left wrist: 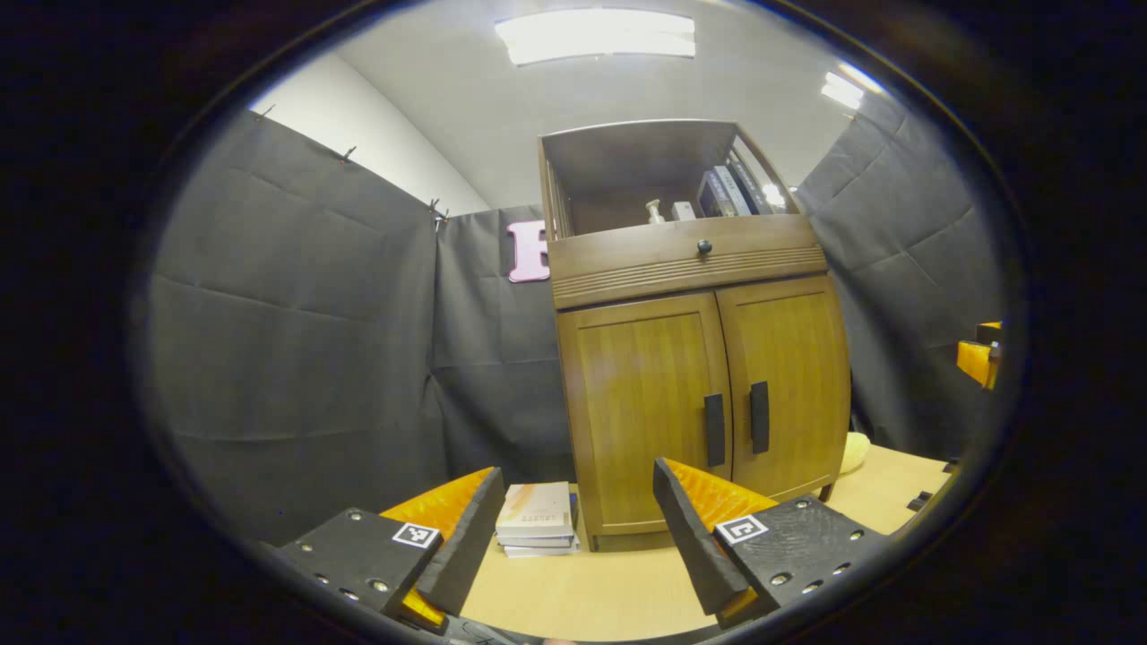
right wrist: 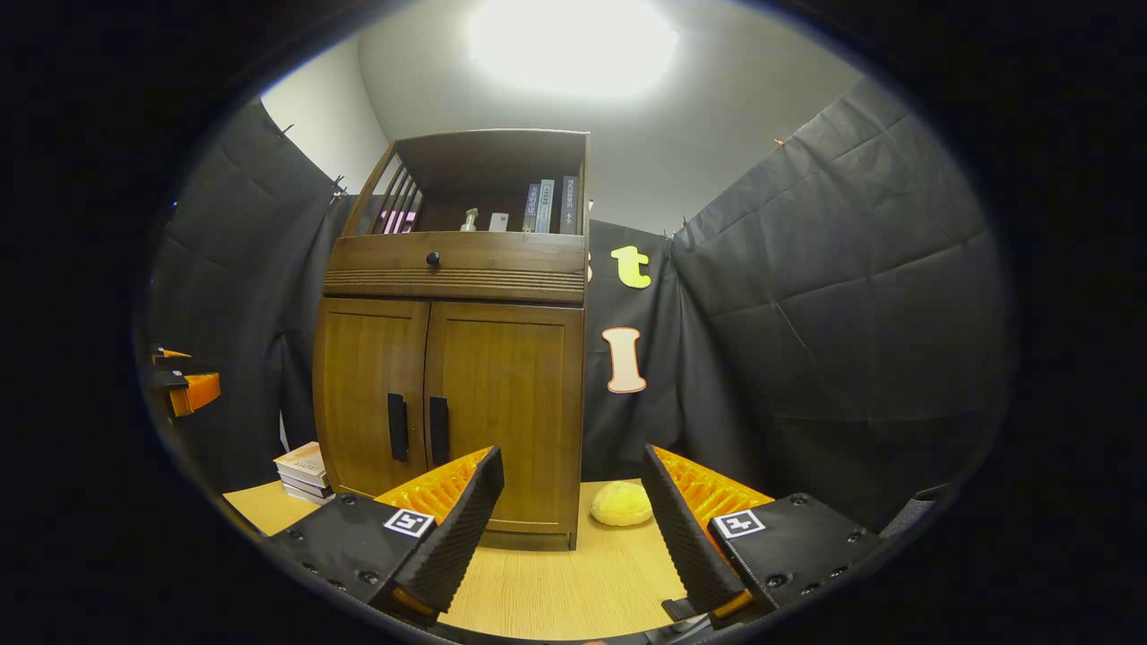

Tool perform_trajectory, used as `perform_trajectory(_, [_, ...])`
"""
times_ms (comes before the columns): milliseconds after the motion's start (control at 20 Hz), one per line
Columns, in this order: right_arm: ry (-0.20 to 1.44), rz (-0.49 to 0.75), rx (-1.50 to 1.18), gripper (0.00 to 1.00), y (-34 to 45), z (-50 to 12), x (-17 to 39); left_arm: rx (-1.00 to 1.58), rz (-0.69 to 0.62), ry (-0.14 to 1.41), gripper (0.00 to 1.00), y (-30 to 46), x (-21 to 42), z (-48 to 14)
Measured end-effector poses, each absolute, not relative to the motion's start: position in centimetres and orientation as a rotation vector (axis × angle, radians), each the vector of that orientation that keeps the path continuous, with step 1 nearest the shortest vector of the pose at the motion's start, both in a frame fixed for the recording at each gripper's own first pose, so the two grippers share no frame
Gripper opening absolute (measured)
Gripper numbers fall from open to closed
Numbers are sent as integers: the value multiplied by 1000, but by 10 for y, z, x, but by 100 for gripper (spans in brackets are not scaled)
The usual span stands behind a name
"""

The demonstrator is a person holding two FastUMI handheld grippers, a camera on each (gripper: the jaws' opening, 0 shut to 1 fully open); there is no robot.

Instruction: Open the right door of the double-door shoe cabinet with the right hand, and open the left door with the left hand.

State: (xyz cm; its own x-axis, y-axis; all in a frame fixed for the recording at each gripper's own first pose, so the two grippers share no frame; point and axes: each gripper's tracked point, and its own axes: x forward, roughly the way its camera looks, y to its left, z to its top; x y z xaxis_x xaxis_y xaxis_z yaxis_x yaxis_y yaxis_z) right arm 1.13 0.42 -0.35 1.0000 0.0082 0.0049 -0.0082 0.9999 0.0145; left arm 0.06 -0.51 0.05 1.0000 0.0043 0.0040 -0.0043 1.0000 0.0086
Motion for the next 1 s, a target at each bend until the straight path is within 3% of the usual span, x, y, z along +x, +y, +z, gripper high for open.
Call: perform_trajectory(1000, [-21, 145, 39, 97, 72, -3, 86, 4, 90, -5, 99, 19, -13, -1])
